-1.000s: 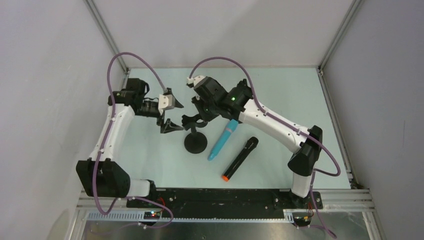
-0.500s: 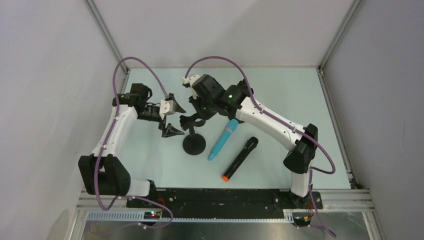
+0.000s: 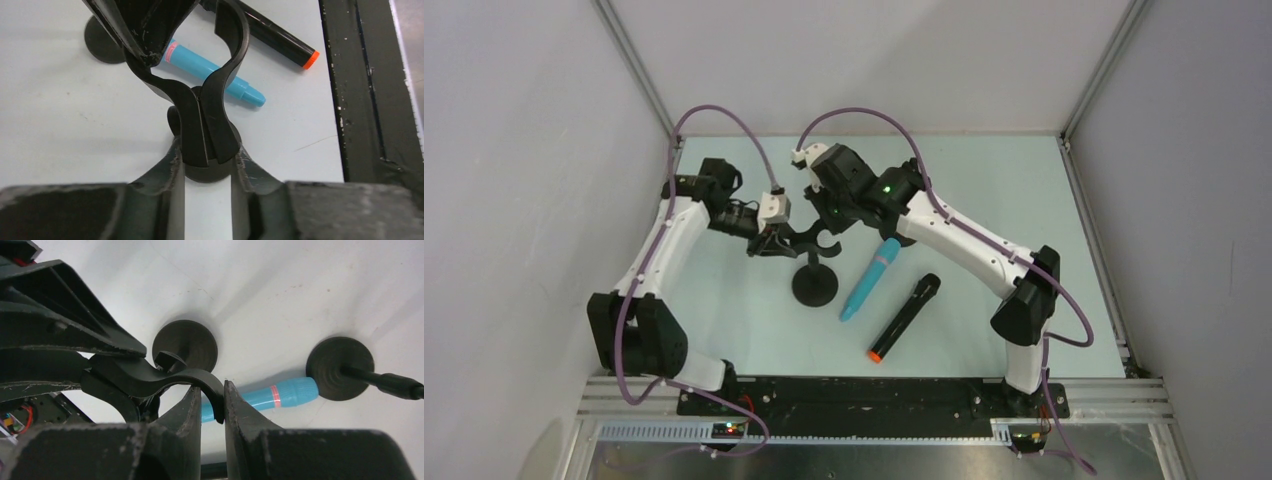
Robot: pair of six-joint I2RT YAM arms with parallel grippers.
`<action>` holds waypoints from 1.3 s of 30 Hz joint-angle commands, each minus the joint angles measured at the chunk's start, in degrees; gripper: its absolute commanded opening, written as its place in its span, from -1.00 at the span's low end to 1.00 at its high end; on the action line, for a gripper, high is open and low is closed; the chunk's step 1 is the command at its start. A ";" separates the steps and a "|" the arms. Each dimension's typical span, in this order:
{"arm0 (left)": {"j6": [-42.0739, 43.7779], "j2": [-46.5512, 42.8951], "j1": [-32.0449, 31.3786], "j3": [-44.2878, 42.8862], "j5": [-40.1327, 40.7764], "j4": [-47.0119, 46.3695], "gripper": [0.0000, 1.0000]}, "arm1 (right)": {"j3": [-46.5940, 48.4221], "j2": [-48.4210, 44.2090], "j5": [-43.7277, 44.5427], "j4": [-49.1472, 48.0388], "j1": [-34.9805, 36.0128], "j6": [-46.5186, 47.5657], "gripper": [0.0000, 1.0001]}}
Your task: Attach the microphones to the stand
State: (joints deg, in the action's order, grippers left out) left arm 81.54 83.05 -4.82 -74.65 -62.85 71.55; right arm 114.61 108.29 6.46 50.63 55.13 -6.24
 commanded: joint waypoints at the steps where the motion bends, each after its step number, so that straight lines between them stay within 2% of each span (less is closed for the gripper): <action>1: -4.26 1.25 -1.38 -4.75 3.70 -2.59 -0.73 | -0.39 -0.71 -2.23 -2.18 0.25 -1.34 -0.69; 2: -4.06 0.83 -1.45 -4.64 3.52 -2.63 -0.79 | -0.38 -0.71 -2.24 -2.19 0.24 -1.57 -0.69; 5: -3.86 -0.05 -1.61 -3.58 2.50 -2.60 -0.78 | -0.93 -0.98 -2.31 -2.29 0.29 -2.16 -0.65; 6: -3.58 -0.40 -1.73 -3.35 2.40 -2.63 -0.82 | -1.12 -1.02 -2.39 -2.47 0.26 -2.43 -0.64; 7: -3.36 -0.55 -1.75 -2.86 2.36 -2.60 -0.95 | -1.49 -1.23 -2.34 -2.56 0.24 -2.76 -0.63; 9: -2.60 -0.99 -1.79 -1.93 2.55 -2.64 -0.99 | -1.75 -1.44 -2.52 -2.65 0.16 -3.56 -0.55; 15: -2.88 -0.50 -1.81 -1.44 3.62 -2.59 -1.00 | -3.64 -3.36 -3.55 -3.42 -0.49 -5.09 0.05; 17: -2.63 -0.60 -1.80 -1.46 3.78 -2.56 -1.00 | -4.55 -4.60 -3.68 -4.10 -0.57 -5.29 0.12; 20: -2.60 -0.76 -1.83 -1.65 3.92 -2.54 -0.97 | -5.97 -6.21 -3.77 -4.99 -0.66 -5.53 0.13; 21: -2.83 -0.84 -1.81 -1.77 3.98 -2.55 -0.87 | -6.06 -6.32 -3.63 -5.01 -0.69 -5.64 0.13; 22: -3.25 -0.81 -1.79 -2.11 4.43 -2.55 -0.52 | -6.41 -6.42 -3.51 -5.01 -0.72 -5.85 0.12; 23: -4.37 -0.72 -1.73 -2.40 4.68 -2.55 -0.09 | -6.55 -6.47 -3.30 -4.95 -0.68 -5.91 0.09; 24: -4.99 -0.66 -1.71 -2.84 5.37 -2.55 0.67 | -6.93 -6.48 -3.12 -4.94 -0.63 -6.20 0.07; 26: -6.11 -1.22 -1.73 -2.50 6.45 -2.55 0.95 | -7.37 -6.42 -3.00 -4.92 -0.60 -6.69 -0.01; 30: -4.42 -5.39 -1.56 0.38 7.95 -2.61 0.99 | -8.32 -6.18 -2.41 -5.03 -0.43 -7.63 -0.17; 32: -6.35 -7.71 -1.51 0.08 10.14 -2.64 0.99 | -8.84 -6.21 -2.02 -5.22 -0.30 -8.00 -0.23; 36: -11.46 -12.52 -1.57 -1.99 17.05 -2.70 0.99 | -10.20 -6.66 -1.46 -5.86 -0.28 -8.56 -0.31; 39: -14.96 -13.47 -2.77 -1.86 26.26 -2.61 0.99 | -10.56 -6.76 -1.11 -6.06 -0.36 -8.80 -0.33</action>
State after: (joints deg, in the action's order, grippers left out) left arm 72.51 72.14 -6.55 -74.67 -47.81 69.34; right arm 105.54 102.80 5.41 42.63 54.26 -14.22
